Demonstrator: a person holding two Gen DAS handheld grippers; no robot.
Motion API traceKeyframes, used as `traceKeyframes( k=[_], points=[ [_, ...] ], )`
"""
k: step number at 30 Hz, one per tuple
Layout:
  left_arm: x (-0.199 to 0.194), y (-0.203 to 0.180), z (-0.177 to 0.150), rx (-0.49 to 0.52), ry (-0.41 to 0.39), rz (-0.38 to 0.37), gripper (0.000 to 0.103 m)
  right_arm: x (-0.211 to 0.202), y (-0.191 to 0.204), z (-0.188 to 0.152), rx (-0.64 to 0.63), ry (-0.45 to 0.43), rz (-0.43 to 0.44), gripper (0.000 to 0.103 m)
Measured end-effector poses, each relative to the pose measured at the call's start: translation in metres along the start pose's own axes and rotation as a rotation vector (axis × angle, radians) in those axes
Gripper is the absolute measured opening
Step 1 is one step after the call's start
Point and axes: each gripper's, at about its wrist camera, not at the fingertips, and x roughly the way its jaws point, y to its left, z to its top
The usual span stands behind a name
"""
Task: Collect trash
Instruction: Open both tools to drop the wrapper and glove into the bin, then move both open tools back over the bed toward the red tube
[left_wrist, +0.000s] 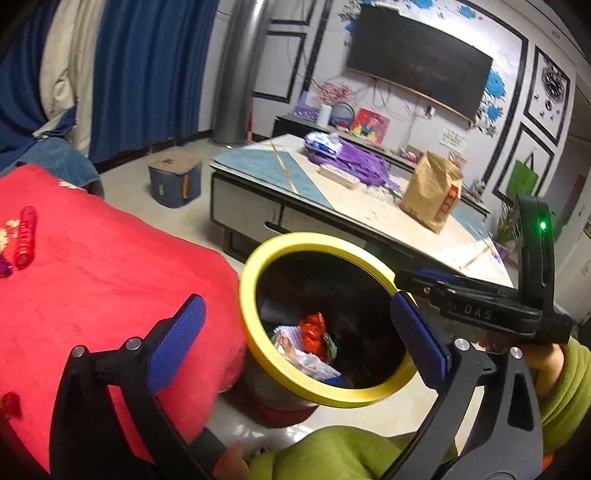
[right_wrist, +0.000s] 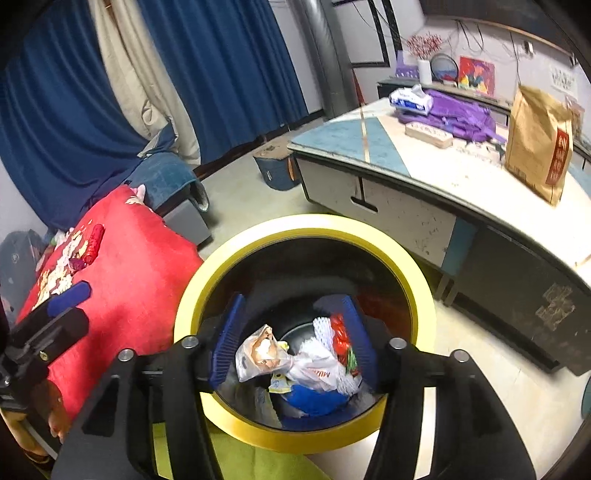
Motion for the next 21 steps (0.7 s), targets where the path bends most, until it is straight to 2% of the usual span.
traceKeyframes(
  k=[4,10,17,21],
  points=[
    [-0.017,0.011,0.002,-0.027,-0.044,0.047,0.092,-0.008,0.017,0.002,-0.044,-0.049,0.009,0.068],
    [-0.049,0.034,0.006,-0.071,-0.122,0.14,0.092,-0.016,0.047,0.005,-0.118,-0.091,0.04,0.075],
    [-0.091,0.067,0.011,-0.117,-0.215,0.265,0.092,-0.02,0.092,0.013,-0.195,-0.114,0.11,0.076],
    [-0.111,0.085,0.011,-0.149,-0.256,0.305,0.092,-0.021,0.12,0.016,-0.249,-0.115,0.151,0.077]
  ],
)
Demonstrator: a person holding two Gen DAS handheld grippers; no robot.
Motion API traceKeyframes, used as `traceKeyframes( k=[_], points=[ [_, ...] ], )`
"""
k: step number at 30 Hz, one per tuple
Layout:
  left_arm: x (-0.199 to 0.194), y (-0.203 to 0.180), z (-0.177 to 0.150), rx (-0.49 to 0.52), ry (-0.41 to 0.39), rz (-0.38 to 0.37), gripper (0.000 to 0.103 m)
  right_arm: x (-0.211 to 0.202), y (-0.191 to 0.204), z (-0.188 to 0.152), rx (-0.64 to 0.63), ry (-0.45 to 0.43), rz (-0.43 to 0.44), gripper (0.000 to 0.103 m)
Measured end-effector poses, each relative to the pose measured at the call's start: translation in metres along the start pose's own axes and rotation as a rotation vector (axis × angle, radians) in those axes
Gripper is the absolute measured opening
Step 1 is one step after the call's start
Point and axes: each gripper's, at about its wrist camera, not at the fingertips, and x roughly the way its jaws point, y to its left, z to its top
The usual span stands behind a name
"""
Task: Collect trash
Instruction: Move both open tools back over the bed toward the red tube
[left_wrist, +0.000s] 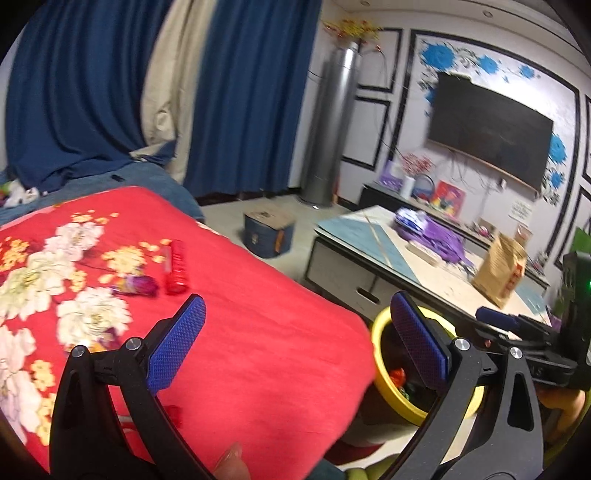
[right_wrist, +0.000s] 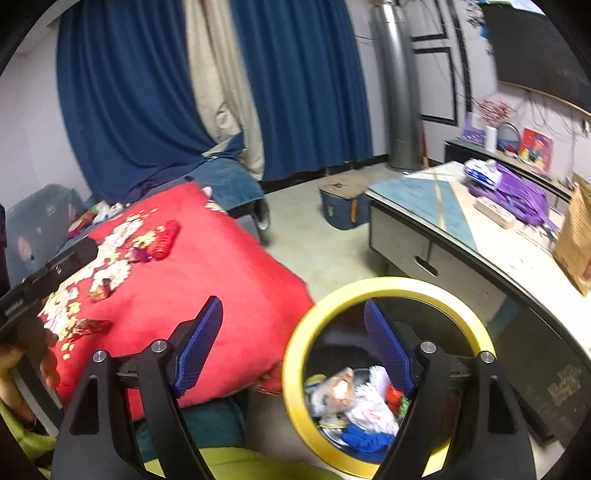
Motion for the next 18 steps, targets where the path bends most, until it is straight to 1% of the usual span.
traceKeyframes(
  k=[4,10,18],
  points=[
    [-0.013,0.019,0.006,-0.033,-0.028,0.029,0.092,0.004,0.028,0.008,-0.046,-0.003,0.047,0.077],
    [-0.029,0.04,0.012,-0.043,-0.056,0.064,0.092,0.012,0.067,0.021,-0.101,-0.012,0.118,0.077],
    [-0.047,0.071,0.013,-0.066,-0.073,0.116,0.092,0.026,0.104,0.039,-0.123,-0.026,0.193,0.077]
  ],
)
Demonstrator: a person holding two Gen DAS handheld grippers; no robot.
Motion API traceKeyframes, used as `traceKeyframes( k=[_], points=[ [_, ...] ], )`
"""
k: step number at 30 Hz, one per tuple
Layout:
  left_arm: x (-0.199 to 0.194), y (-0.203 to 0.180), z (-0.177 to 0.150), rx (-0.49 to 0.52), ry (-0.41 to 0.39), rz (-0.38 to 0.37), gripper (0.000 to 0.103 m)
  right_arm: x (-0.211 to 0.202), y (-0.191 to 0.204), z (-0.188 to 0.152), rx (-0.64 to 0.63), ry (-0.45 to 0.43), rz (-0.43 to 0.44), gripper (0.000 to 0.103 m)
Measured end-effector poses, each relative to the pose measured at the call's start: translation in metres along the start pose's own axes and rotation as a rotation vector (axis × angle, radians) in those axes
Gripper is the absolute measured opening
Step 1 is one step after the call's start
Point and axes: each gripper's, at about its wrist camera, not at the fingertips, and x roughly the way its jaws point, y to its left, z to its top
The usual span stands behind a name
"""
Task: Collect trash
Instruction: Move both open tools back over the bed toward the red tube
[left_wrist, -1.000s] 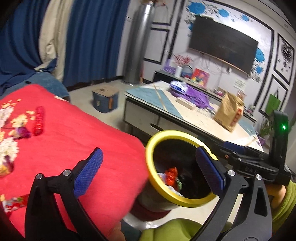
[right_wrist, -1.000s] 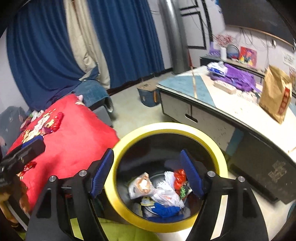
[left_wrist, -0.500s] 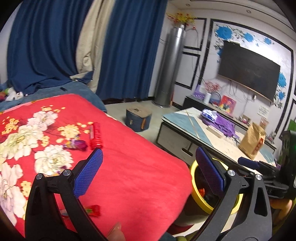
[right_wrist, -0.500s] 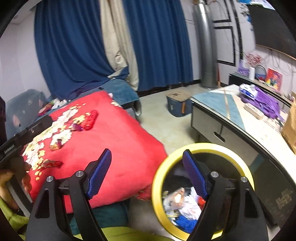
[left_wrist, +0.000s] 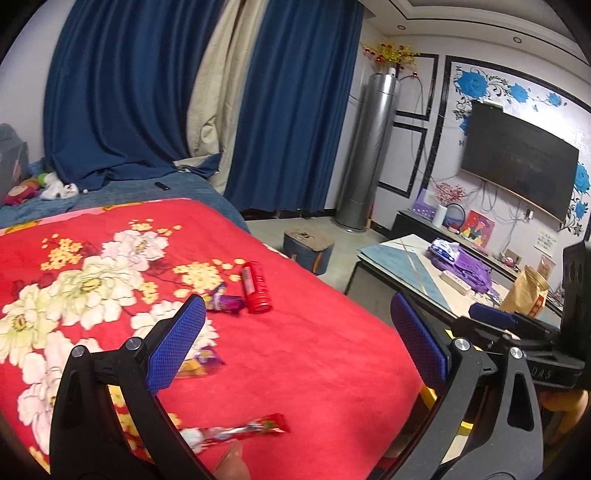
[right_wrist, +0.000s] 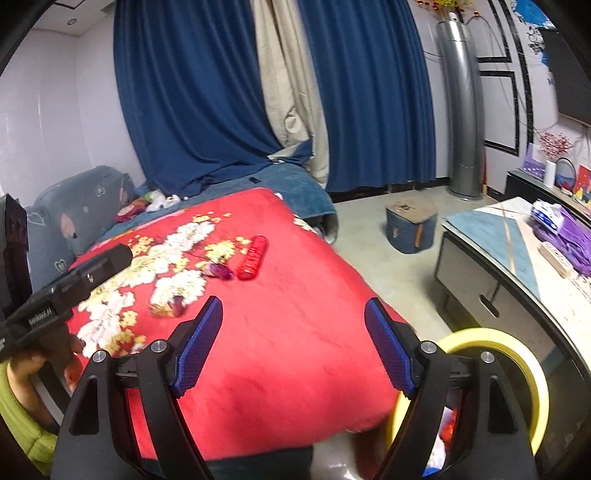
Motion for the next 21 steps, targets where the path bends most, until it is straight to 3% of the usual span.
traceKeyframes(
  k=[11,21],
  points=[
    [-0.009,0.047,-0.008,-0.024,0.044,0.037,0.092,0.045,0.039,0.025,-0.075,0.026,0.102,0.077],
    [0.005,0.07,-0.036,0.052,0.224,-0.012,0.092,0.118,0.074,0.043,-0.187,0.133,0.192,0.076]
  ],
)
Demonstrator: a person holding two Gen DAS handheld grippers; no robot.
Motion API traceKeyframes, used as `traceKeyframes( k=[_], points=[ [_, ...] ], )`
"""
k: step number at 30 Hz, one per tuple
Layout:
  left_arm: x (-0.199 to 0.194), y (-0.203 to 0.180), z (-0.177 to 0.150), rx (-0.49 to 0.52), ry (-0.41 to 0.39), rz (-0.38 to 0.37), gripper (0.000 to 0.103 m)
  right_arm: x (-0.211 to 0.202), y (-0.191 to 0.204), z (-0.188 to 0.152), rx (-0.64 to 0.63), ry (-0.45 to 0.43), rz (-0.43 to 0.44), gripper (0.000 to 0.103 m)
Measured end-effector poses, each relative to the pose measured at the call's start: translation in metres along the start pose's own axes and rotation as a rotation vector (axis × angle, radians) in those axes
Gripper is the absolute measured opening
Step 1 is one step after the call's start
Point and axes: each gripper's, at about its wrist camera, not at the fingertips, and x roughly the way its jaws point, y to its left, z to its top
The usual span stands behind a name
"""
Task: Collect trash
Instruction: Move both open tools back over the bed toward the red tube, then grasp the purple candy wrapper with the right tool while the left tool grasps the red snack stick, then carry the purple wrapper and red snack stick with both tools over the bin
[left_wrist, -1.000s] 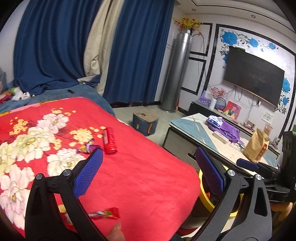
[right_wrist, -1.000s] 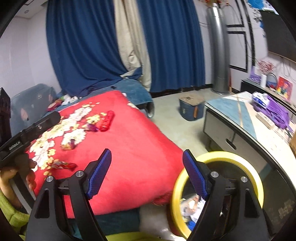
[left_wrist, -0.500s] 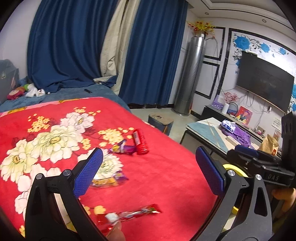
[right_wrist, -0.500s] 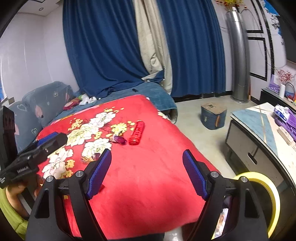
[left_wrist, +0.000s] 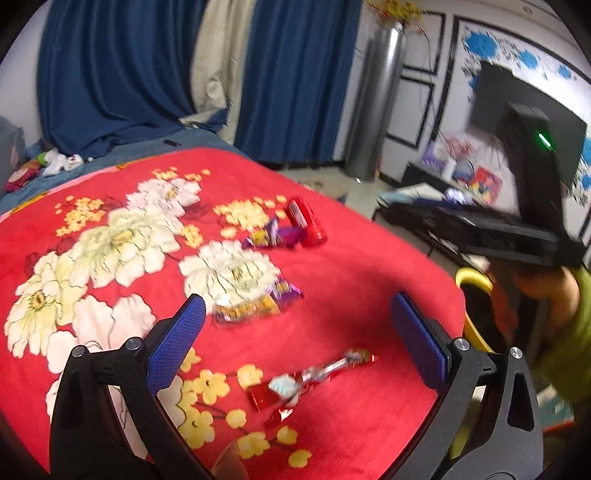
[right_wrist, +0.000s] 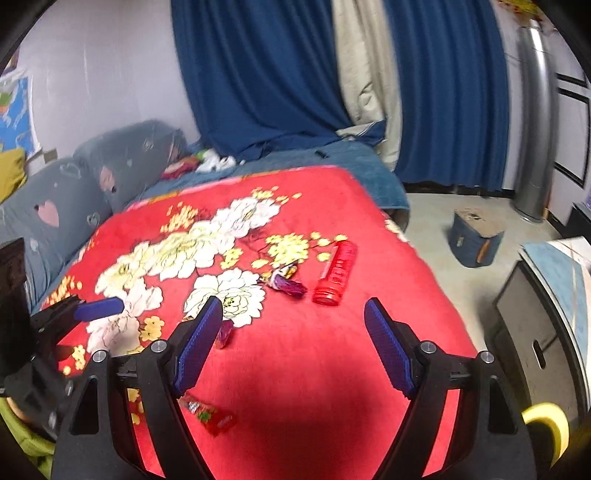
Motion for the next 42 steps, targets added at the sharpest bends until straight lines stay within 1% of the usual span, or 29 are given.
traceKeyframes(
  k=[2,4,7,8,11,15,18,20,23,26,28,29,31,33,34,37,39,40,42],
  points=[
    [0.005,-0.001,-0.005,0.018,0.024,-0.017,0.092,0.016,0.003,0.004,-0.029,0.027,0.009,0.076],
    [0.011,-0.002,-0.01,0.03,0.053,-0.039,0.089,0.033,0.004,0.007,-0.05,0.06,0.016,0.076],
    [0.022,-0.005,-0.017,0.051,0.102,-0.066,0.083,0.053,0.005,0.01,-0.069,0.101,0.026,0.073],
    [0.025,-0.005,-0.019,0.053,0.114,-0.073,0.079,0.06,0.006,0.011,-0.083,0.115,0.025,0.073],
    [0.029,-0.005,-0.023,0.051,0.142,-0.093,0.071,0.079,0.009,0.013,-0.125,0.145,0.006,0.071],
    [0.035,-0.004,-0.027,0.036,0.179,-0.116,0.065,0.101,0.009,0.016,-0.145,0.181,-0.001,0.067],
    [0.041,-0.003,-0.03,0.034,0.206,-0.129,0.06,0.115,0.009,0.017,-0.157,0.202,-0.005,0.062],
    [0.043,-0.004,-0.032,0.039,0.22,-0.136,0.059,0.122,0.011,0.018,-0.161,0.217,0.006,0.06],
    [0.047,-0.005,-0.034,0.047,0.239,-0.143,0.056,0.134,0.014,0.017,-0.186,0.239,-0.002,0.057],
    [0.051,-0.008,-0.037,0.06,0.262,-0.143,0.051,0.144,0.015,0.014,-0.19,0.259,-0.001,0.044],
    [0.052,-0.009,-0.038,0.066,0.27,-0.144,0.05,0.147,0.016,0.012,-0.188,0.26,-0.002,0.025],
    [0.052,-0.01,-0.038,0.068,0.274,-0.145,0.05,0.148,0.015,0.01,-0.181,0.258,-0.001,0.023],
    [0.052,-0.01,-0.039,0.069,0.279,-0.146,0.045,0.145,0.014,0.007,-0.161,0.244,0.008,0.023],
    [0.053,-0.01,-0.04,0.068,0.286,-0.146,0.038,0.14,0.012,0.004,-0.147,0.23,0.019,0.022],
    [0.053,-0.01,-0.04,0.068,0.288,-0.147,0.036,0.137,0.011,0.002,-0.14,0.224,0.023,0.022],
    [0.053,-0.012,-0.041,0.073,0.294,-0.148,0.027,0.125,0.009,-0.002,-0.113,0.201,0.036,0.021],
    [0.053,-0.014,-0.041,0.08,0.295,-0.149,0.015,0.115,0.006,-0.006,-0.081,0.181,0.037,0.021],
    [0.053,-0.015,-0.042,0.084,0.296,-0.149,0.011,0.11,0.003,-0.007,-0.06,0.171,0.039,0.021],
    [0.053,-0.017,-0.042,0.094,0.299,-0.148,0.009,0.1,0.0,-0.01,-0.023,0.153,0.046,0.021]
  ],
)
